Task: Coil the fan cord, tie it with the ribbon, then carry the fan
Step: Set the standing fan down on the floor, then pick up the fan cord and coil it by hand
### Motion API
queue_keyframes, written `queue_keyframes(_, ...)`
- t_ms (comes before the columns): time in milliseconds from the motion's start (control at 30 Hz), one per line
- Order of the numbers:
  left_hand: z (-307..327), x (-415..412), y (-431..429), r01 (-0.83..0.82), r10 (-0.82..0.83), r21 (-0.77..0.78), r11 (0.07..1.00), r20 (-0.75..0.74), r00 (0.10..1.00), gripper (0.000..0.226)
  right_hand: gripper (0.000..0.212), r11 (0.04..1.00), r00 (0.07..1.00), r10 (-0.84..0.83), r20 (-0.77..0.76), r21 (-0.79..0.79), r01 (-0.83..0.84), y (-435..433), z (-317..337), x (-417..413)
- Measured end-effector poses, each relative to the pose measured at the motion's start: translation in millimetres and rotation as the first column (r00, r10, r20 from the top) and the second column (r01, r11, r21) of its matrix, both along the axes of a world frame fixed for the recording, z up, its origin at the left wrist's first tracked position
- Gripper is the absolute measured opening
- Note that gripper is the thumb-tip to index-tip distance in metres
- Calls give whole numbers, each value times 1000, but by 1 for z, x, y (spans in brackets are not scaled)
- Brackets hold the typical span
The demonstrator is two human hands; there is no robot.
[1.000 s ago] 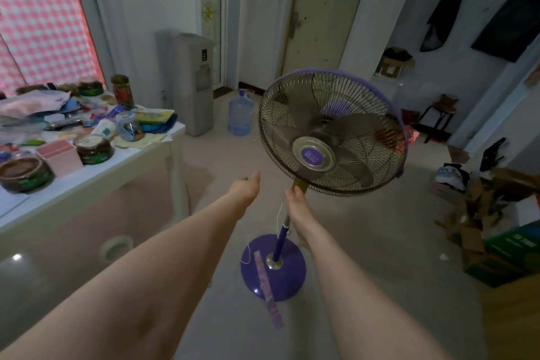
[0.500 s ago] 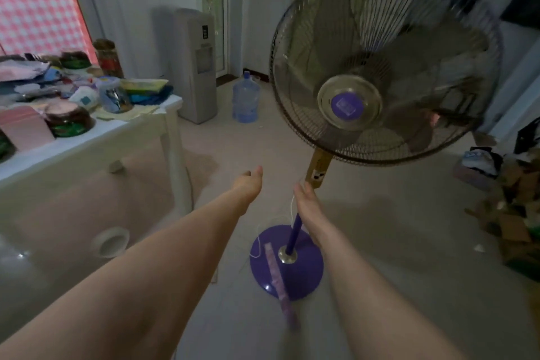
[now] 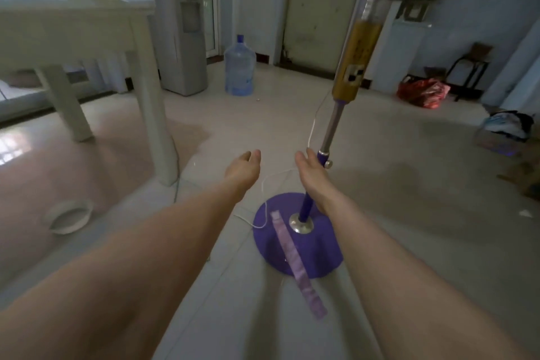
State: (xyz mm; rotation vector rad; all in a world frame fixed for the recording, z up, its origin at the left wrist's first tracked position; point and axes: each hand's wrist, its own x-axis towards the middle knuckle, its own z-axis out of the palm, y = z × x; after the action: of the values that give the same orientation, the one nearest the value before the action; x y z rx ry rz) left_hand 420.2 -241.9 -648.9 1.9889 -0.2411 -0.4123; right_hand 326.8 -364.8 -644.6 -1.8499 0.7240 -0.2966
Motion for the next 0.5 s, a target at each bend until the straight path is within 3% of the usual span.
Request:
queue_keyframes(367,-155,17,-1,44,-47,51,998,67,997,52,64,1000,999,3,50,13,-4,-3,-139,17)
queue_keyframes(500,-184,31,9,74,-82,89,993,98,992,50,71,999,996,-5,-88,-45,1,2,-170,33)
